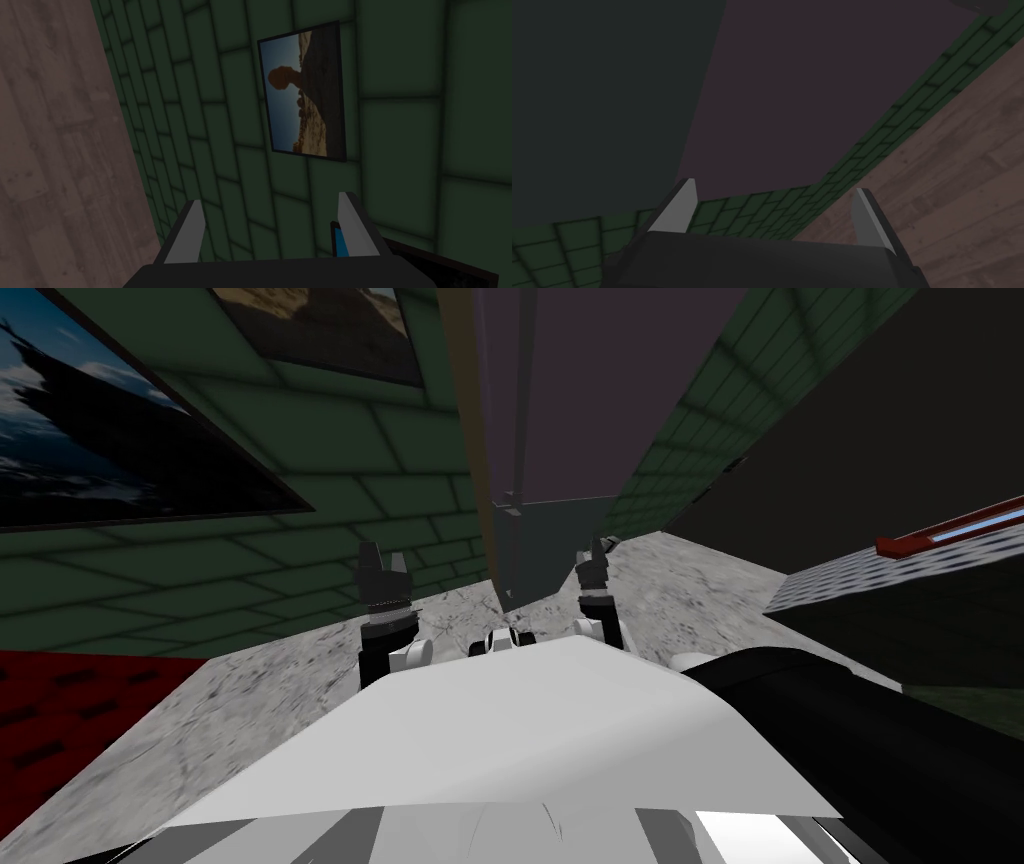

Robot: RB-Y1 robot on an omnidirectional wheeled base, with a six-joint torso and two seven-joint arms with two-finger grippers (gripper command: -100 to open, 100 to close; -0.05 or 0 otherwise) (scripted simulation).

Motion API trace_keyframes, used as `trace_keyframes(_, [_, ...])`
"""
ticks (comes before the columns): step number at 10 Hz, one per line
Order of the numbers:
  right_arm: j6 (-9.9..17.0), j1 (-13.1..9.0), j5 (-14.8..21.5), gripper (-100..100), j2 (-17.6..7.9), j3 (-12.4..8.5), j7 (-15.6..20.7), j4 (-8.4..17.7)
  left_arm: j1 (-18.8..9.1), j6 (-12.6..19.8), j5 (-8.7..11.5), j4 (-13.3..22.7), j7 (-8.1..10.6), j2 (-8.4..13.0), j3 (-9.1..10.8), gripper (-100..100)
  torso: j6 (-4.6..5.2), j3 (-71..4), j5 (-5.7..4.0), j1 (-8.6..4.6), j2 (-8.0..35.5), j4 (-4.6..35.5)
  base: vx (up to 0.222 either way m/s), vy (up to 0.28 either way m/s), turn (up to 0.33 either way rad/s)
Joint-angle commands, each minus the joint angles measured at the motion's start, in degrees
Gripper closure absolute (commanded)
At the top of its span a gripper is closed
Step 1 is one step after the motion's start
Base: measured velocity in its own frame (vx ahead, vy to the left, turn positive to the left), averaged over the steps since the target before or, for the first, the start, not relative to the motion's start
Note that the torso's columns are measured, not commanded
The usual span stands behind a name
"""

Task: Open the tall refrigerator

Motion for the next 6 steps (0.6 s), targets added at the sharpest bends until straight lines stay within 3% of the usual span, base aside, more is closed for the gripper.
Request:
trace_keyframes(1, [1.36,2.47,1.8,-100,-3.9,-2.84,1.57,-0.44,0.0,0.0,0.0,0.0,0.0,0.0,0.0,0,0.0,0.01,0.0,-0.03,0.01,0.01,0.089,0.105,-0.061])
trace_keyframes(6, [4.14,8.14,6.01,-100,-10.17,-9.53,5.11,-0.95,0.01,0.0,0.0,0.0,0.0,0.0,0.0,0,0.0,0.01,-0.01,-0.05,0.0,0.01,0.098,0.146,-0.064])
